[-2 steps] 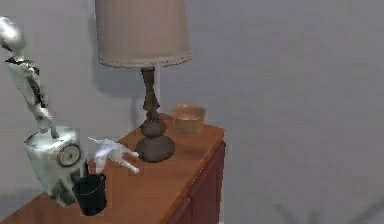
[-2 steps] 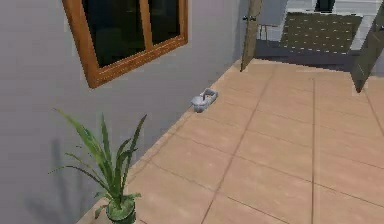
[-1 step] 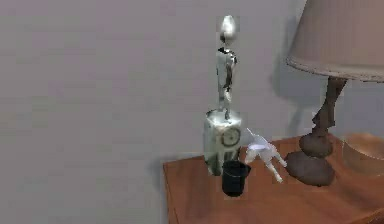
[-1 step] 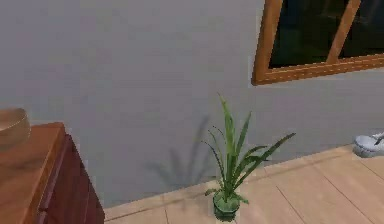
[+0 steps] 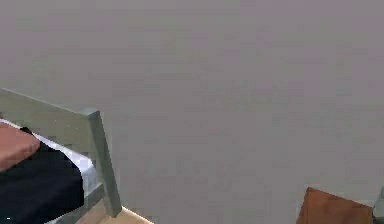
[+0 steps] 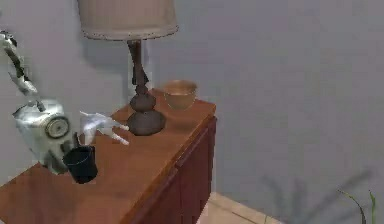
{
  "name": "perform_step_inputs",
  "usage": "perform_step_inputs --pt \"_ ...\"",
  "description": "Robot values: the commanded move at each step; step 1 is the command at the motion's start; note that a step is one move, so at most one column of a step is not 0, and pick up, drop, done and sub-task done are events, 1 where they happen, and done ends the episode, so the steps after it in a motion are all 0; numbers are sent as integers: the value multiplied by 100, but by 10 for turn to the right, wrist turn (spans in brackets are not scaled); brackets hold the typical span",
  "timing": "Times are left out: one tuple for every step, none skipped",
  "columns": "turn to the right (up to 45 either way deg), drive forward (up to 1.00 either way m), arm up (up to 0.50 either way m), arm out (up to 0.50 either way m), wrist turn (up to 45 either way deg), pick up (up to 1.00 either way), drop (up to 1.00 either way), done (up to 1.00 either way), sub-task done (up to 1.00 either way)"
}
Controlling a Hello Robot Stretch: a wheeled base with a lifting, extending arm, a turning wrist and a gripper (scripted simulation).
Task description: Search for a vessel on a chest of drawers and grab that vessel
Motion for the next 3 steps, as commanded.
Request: perform_step_inputs --pt "-270 0 0 0 0 0 0 0 0" --pt "0 0 50 0 0 0 0 0 0" --pt "0 0 38 0 0 0 0 0 0"
